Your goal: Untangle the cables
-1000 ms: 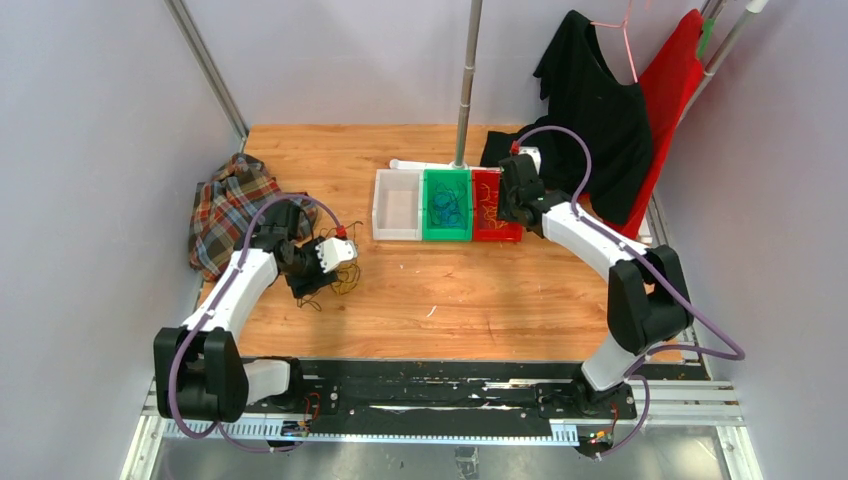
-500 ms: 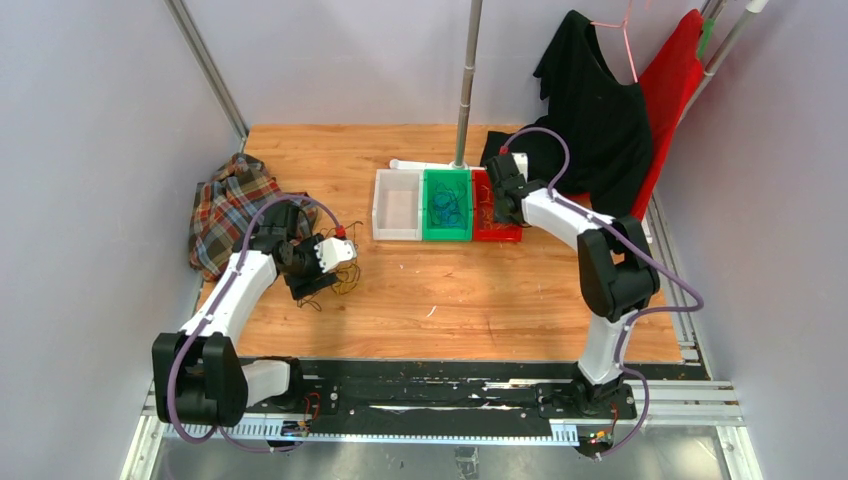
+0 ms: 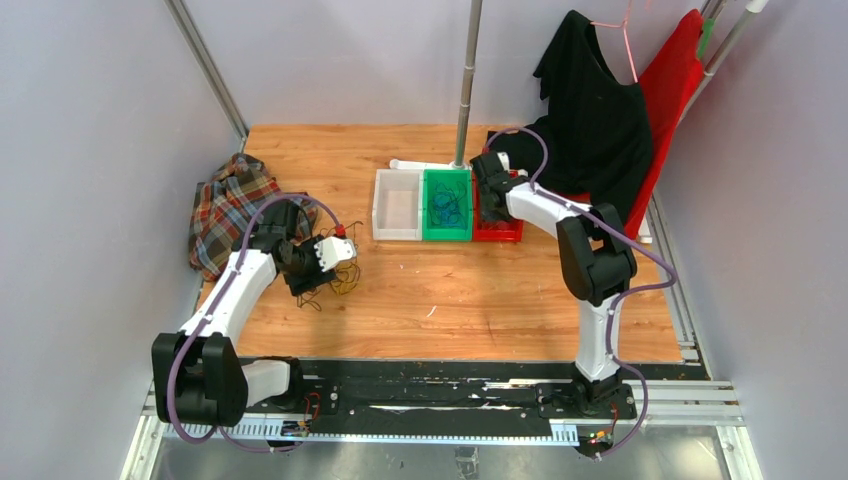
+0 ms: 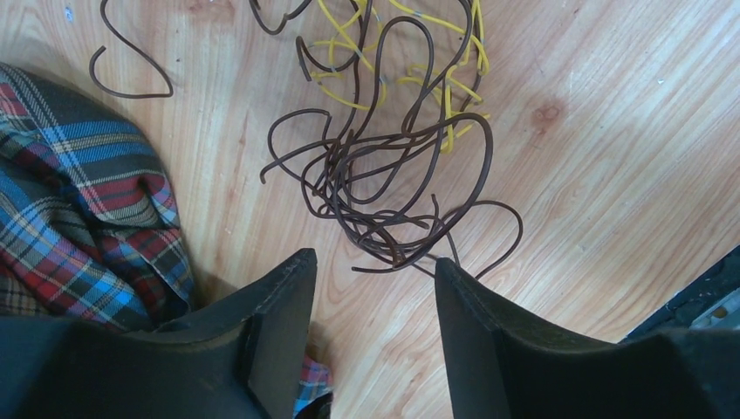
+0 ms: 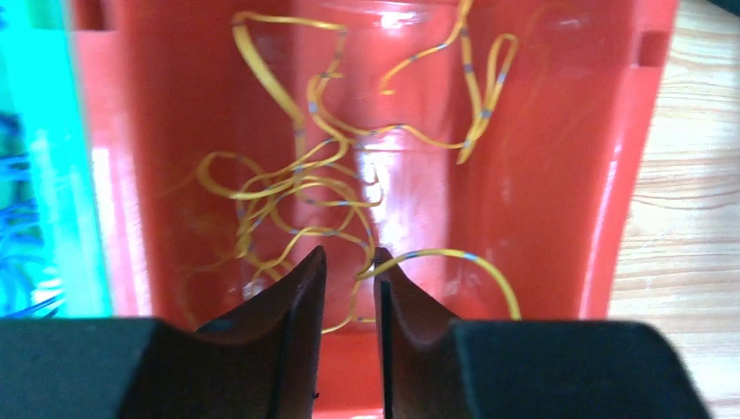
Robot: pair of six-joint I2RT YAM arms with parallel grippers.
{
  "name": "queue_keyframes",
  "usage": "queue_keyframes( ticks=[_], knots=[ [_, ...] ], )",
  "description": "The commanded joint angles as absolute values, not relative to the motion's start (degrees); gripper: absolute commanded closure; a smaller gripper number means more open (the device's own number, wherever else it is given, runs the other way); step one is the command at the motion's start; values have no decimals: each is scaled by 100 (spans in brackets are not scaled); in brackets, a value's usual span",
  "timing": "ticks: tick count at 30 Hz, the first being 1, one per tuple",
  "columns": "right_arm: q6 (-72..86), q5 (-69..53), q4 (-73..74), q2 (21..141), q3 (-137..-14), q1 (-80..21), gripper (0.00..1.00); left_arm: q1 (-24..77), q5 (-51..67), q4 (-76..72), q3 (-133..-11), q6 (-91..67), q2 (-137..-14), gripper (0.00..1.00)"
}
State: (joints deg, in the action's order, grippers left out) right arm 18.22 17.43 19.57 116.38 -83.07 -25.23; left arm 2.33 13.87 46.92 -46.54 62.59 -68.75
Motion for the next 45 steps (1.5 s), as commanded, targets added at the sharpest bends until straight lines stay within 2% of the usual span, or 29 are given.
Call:
queue_keyframes(
  ticks=[1, 6, 10, 15, 19, 23, 26, 29, 36, 45],
  knots=[
    [1633, 1445, 1920, 11133, -8486, -2742, 71, 231, 1540, 4847, -4899, 6306, -6905, 47],
    [1600, 1438, 1946, 10428, -8396, -2734, 57, 229, 1686, 5021, -5036, 6262, -6885, 62],
    [1613, 1104, 1678, 9853, -8068, -2733, 48, 229, 1696, 5020, -4980, 6294, -6876, 67],
    [1731, 757, 1345, 9345, -7614, -2742, 38, 230, 1736, 5019, -4944, 6236, -6977, 67],
    [1781, 447, 1027, 9040, -7264, -2801, 37, 233, 1888, 5017, -4906, 6246, -6958, 60],
    [1790, 235, 595, 8799, -6856, -2973, 36, 234, 2079, 4990, -4888, 6256, -7040, 37],
    [1749, 261, 541, 8825, -6800, -3222, 36, 237, 2188, 4803, -4854, 6148, -7196, 36],
    [1640, 390, 573, 8889, -6803, -3510, 36, 246, 2240, 4671, -4831, 6051, -7417, 45],
    [1684, 471, 194, 8824, -6421, -4026, 36, 250, 2220, 4599, -4778, 5788, -7485, 98],
    [1817, -104, -785, 8725, -5848, -4721, 36, 255, 3374, 5408, -5340, 5407, -6489, 99]
  ],
)
